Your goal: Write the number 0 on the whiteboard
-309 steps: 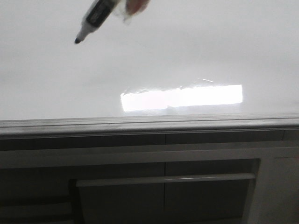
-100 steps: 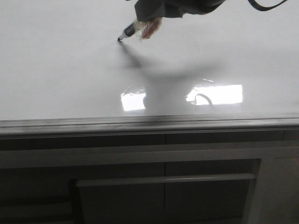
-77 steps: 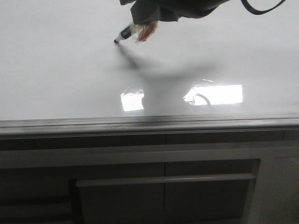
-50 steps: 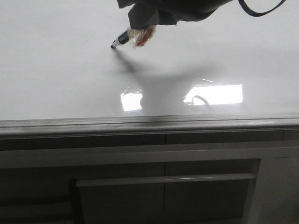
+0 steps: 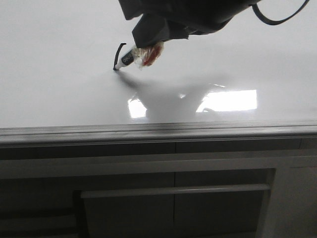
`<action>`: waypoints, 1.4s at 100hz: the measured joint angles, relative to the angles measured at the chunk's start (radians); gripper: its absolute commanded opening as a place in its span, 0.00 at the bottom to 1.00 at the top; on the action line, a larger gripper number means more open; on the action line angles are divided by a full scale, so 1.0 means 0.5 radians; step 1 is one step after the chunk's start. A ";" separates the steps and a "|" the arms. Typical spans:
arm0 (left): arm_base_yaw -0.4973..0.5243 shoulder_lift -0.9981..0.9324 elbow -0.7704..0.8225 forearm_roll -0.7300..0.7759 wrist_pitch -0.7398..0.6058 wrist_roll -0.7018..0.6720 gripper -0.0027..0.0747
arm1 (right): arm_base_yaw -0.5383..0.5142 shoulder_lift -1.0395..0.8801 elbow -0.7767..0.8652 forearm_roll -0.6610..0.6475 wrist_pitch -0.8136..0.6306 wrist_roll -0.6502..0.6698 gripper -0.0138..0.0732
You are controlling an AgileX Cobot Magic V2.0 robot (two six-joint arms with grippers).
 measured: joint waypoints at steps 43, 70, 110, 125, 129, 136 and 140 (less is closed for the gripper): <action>0.000 0.000 0.000 -0.003 0.000 0.000 0.01 | -0.148 -0.077 -0.003 0.059 0.287 0.004 0.09; 0.000 0.000 0.000 -0.003 0.000 0.000 0.01 | -0.241 -0.114 -0.003 0.077 0.386 0.008 0.10; 0.000 0.000 0.000 -0.004 0.000 0.000 0.01 | -0.322 -0.153 -0.003 0.077 0.427 0.011 0.10; 0.000 0.000 0.000 -0.004 0.000 0.000 0.01 | -0.322 -0.153 -0.003 0.077 0.415 0.016 0.10; 0.000 0.000 0.000 -0.004 0.000 0.000 0.01 | -0.322 -0.153 -0.003 0.077 0.411 0.016 0.10; 0.000 0.000 0.000 -0.004 0.000 0.000 0.01 | -0.322 -0.153 -0.003 0.077 0.410 0.016 0.10; 0.000 0.000 0.000 -0.004 0.000 0.000 0.01 | -0.322 -0.153 -0.003 0.077 0.407 0.016 0.10</action>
